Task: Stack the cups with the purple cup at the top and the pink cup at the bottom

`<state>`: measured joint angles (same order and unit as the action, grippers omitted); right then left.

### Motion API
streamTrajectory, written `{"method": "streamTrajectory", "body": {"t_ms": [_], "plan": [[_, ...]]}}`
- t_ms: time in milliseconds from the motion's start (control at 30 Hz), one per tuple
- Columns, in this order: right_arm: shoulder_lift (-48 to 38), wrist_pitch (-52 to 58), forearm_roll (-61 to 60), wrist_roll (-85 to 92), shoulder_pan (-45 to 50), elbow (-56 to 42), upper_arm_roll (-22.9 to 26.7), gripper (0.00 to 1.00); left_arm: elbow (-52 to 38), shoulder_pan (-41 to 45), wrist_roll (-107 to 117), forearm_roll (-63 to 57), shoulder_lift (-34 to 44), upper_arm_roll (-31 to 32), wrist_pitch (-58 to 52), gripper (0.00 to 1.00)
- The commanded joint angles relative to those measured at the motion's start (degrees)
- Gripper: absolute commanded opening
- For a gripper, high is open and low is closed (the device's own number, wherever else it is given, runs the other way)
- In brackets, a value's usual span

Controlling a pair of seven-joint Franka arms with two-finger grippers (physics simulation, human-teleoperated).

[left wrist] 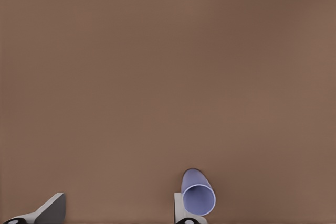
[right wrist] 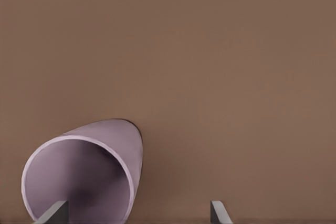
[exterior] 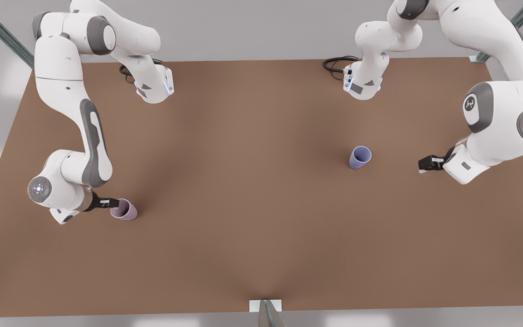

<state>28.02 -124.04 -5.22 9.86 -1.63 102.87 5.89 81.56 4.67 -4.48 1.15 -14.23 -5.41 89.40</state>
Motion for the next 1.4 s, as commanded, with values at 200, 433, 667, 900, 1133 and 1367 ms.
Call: {"method": "streamTrajectory", "body": {"t_ms": [200,433,667,900,1133,1367], "plan": [[0.72,-10.87,0.21,6.40,-0.04,5.06,0.00,1.00,0.01,-0.01,-1.41,-0.09,-0.63,-0.04,0.42,1.00],[2.03,-14.30,-0.50,5.52,0.31,5.85,-0.53,0.64,0.62,0.08,-1.06,-0.09,-0.19,0.05,0.78,1.00],[1.15,-13.77,-0.41,1.66,0.48,6.03,-2.46,0.21,1.24,0.08,-0.71,-0.09,0.17,0.05,1.13,1.00],[-3.15,-8.59,-0.50,-3.44,0.13,5.33,-7.56,0.21,10.64,0.08,-0.53,-0.18,6.06,0.40,5.44,1.00],[-5.88,3.10,-3.48,-36.83,17.88,-4.78,-11.78,0.21,15.47,0.08,-0.18,-0.09,6.85,2.68,8.60,1.00],[12.84,6.00,-2.17,-73.22,44.42,-30.61,-8.53,0.21,34.11,0.08,2.19,0.52,11.86,5.06,27.06,1.00]]}}
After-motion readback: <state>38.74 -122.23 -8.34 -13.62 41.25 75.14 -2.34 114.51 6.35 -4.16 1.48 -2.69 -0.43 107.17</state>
